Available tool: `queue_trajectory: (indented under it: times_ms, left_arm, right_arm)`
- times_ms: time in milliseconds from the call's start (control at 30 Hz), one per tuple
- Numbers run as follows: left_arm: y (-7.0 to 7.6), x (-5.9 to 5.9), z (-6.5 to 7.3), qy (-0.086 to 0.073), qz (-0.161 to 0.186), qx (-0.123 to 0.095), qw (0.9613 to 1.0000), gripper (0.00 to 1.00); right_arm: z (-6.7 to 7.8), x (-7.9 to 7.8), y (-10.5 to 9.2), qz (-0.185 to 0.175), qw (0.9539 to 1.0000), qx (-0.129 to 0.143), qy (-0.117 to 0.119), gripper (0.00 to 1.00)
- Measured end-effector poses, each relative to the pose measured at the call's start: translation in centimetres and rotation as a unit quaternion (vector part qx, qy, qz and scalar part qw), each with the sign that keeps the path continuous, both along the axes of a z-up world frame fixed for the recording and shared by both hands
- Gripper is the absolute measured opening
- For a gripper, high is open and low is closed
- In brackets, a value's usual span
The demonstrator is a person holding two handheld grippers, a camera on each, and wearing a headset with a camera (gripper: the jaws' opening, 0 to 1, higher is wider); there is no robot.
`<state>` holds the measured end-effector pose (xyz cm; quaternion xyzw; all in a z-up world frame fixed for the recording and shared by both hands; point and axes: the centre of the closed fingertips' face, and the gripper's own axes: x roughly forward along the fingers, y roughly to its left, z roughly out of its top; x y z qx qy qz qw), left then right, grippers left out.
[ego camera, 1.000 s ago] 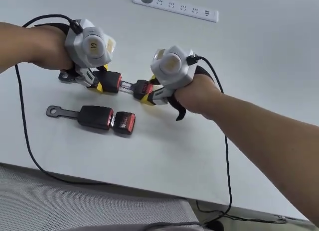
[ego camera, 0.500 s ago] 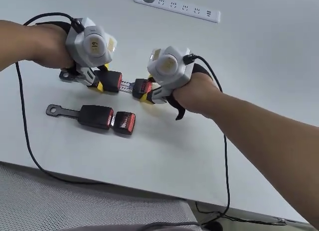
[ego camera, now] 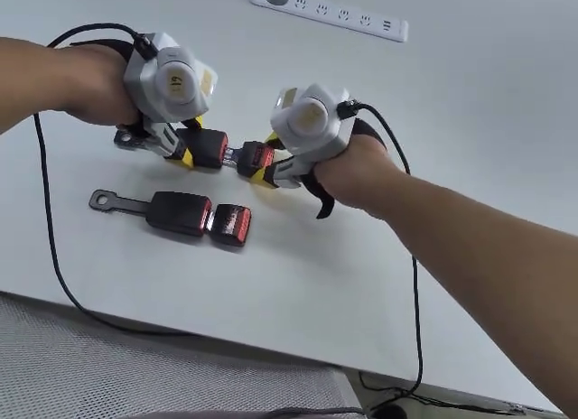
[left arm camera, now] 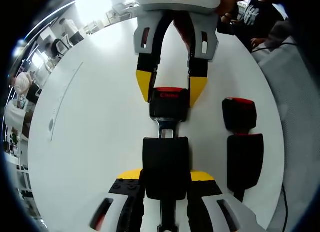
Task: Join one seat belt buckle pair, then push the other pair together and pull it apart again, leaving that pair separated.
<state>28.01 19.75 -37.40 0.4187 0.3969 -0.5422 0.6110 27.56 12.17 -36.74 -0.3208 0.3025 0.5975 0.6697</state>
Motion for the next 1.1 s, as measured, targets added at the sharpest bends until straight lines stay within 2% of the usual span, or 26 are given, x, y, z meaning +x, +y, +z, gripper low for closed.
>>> queue_trajectory:
  times_ms: [267,467,800,1100]
  left_arm:
    - [0.0,-0.1,0.1,-0.002,-0.007,-0.01,0.9999,0.32]
    - [-0.1,-0.1,0.1,0.0,-0.011,-0.006,0.9999,0.32]
    - [0.0,-0.2,0.2,-0.005,0.005,-0.026,0.9996,0.31]
    - [-0.1,-0.2,0.2,-0.004,0.001,-0.027,0.9996,0.31]
  right_arm:
    - [0.2,-0.3,0.2,0.01,0.9999,-0.003,-0.007,0.33]
    - [0.2,-0.4,0.3,0.006,0.9999,-0.004,-0.008,0.33]
    - [0.2,-0.4,0.6,0.002,1.0,-0.002,-0.006,0.33]
    - [0.1,-0.3,1.8,0.006,0.9999,-0.004,-0.009,0.33]
